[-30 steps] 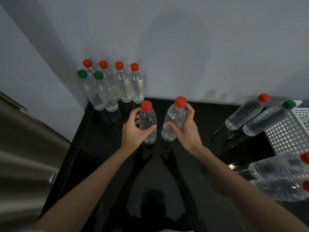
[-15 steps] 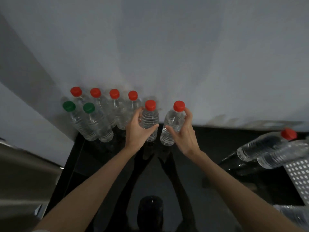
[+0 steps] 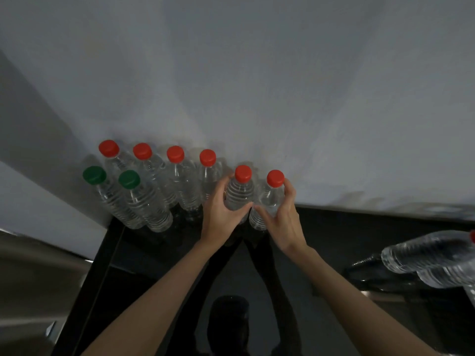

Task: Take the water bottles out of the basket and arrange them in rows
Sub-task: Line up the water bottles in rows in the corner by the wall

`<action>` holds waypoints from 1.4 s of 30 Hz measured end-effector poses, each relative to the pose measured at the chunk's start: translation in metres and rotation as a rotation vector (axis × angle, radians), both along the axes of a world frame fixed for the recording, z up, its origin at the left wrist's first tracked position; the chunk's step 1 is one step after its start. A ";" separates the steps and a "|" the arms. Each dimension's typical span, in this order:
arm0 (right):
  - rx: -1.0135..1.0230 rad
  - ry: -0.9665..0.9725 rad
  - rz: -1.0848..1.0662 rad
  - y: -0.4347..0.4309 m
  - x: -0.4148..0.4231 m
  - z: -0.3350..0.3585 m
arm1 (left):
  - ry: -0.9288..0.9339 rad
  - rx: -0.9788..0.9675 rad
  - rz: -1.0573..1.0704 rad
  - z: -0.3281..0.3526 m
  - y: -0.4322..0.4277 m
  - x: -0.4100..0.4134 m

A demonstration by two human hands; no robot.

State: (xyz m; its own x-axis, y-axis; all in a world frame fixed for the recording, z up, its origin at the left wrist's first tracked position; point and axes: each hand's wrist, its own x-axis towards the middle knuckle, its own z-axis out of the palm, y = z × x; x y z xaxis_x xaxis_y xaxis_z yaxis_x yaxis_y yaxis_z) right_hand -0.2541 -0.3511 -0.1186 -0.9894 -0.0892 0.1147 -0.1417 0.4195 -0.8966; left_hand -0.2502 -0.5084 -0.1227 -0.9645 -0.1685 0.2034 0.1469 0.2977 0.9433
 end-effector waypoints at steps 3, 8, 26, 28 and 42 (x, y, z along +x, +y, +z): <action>-0.009 0.008 -0.001 -0.002 0.003 -0.001 | 0.014 0.026 -0.009 -0.003 0.000 0.001; 0.075 0.027 0.020 0.000 0.005 -0.001 | -0.074 0.138 0.082 -0.009 0.008 0.029; 0.034 0.042 0.072 -0.002 -0.020 -0.005 | -0.747 1.518 0.216 -0.050 0.009 -0.011; 0.050 0.051 0.045 -0.005 -0.024 -0.007 | -0.711 1.536 0.199 -0.051 0.009 -0.016; 0.087 -0.032 -0.112 -0.014 -0.035 0.004 | -0.816 1.272 0.176 -0.025 0.013 -0.010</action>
